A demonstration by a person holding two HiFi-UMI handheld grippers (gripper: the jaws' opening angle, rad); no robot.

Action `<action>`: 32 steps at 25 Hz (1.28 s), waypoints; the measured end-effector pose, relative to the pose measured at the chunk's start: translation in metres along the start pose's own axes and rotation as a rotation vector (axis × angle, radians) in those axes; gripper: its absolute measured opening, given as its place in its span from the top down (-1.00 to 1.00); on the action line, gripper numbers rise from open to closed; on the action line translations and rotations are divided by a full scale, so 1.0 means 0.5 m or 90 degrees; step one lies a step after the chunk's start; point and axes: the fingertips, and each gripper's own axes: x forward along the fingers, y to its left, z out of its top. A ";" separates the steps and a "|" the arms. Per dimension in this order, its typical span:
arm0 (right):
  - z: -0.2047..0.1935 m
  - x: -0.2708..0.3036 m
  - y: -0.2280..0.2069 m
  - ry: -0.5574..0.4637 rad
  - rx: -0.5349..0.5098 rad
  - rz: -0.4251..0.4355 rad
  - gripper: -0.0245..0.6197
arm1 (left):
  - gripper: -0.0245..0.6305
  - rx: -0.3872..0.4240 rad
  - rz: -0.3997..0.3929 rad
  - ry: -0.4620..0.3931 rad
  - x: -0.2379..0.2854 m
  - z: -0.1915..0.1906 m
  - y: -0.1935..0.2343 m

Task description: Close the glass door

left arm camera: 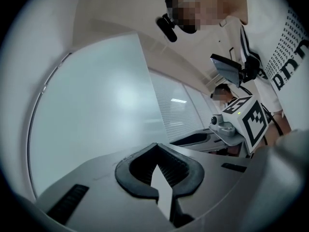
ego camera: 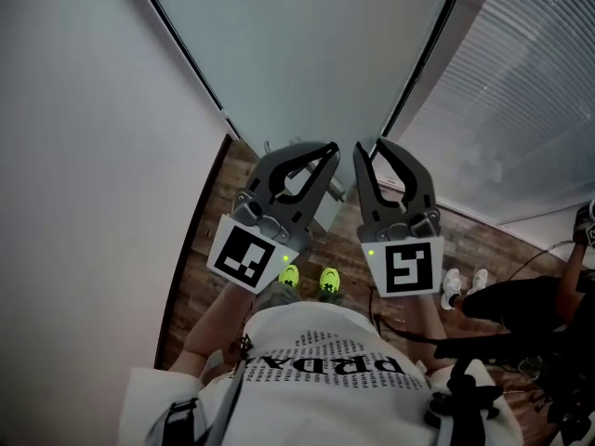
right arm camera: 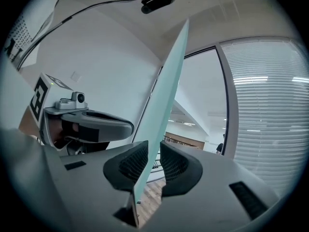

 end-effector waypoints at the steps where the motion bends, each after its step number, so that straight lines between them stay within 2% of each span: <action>1: -0.003 0.002 0.002 0.003 -0.005 0.004 0.73 | 0.95 0.000 0.005 -0.003 -0.002 -0.002 -0.001; 4: -0.012 0.008 0.007 -0.009 -0.014 -0.005 0.73 | 0.95 -0.004 0.001 -0.020 -0.010 -0.015 -0.011; 8: -0.020 0.015 -0.014 -0.034 -0.028 -0.041 0.73 | 0.95 0.028 -0.022 -0.057 0.003 -0.030 -0.010; 12: -0.051 -0.002 -0.011 -0.013 -0.008 -0.049 0.73 | 0.95 0.014 -0.026 -0.044 -0.003 -0.053 -0.018; 17: -0.087 0.013 -0.024 -0.015 -0.014 -0.037 0.73 | 0.95 0.036 -0.003 -0.063 0.001 -0.070 -0.003; 22: -0.159 0.022 -0.032 0.017 -0.003 -0.061 0.73 | 0.95 0.030 -0.043 -0.052 0.009 -0.125 -0.014; 26: -0.134 0.022 -0.047 0.003 -0.014 -0.077 0.73 | 0.95 0.018 -0.049 -0.062 0.013 -0.116 -0.013; 29: -0.107 0.011 -0.035 0.000 -0.028 -0.067 0.73 | 0.95 0.015 -0.045 -0.063 0.007 -0.099 -0.016; 32: -0.085 0.014 -0.026 -0.015 -0.046 -0.047 0.73 | 0.95 0.009 -0.027 -0.087 0.016 -0.076 -0.005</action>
